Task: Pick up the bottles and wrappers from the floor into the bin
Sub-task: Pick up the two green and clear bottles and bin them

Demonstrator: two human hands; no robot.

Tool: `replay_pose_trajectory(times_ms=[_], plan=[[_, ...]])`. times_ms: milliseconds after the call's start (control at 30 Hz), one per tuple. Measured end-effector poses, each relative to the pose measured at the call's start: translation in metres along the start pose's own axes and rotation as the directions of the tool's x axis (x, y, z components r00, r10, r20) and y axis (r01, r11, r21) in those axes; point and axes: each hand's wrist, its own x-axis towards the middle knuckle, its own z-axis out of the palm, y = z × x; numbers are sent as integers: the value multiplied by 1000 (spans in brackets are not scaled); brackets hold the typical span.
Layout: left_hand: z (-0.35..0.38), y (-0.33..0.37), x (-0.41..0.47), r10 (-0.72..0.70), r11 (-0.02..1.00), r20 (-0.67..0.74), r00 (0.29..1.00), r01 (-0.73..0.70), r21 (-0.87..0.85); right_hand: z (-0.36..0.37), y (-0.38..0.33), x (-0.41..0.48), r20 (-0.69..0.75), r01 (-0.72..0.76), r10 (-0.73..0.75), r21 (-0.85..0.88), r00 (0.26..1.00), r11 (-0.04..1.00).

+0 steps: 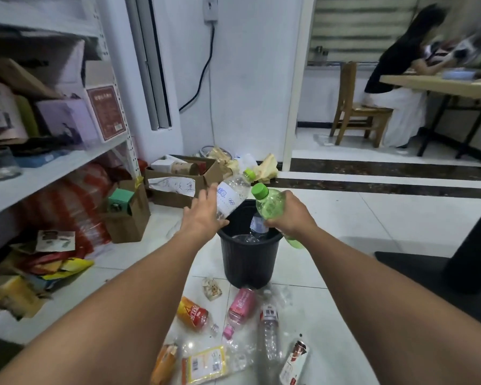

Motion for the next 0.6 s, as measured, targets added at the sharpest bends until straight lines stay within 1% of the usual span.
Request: replay_pose_trajectory(times_ms=[233,400,467,600], plan=[[37,-29,77,9,1000,29,1000,-9,2,40,-5,84,-63,-59,71,171,995,984],[74,-41,119,35,999,28,999,-35,-8,85,7,120,-41,-135,153,292,987,947],[89,-46,130,31,999,39,999,-30,-20,102,14,129,-25,-172,190,316,982,933],[109,-59,142,5,999,62,998,-3,-37,128,33,140,8,-269,280,307,960,913]])
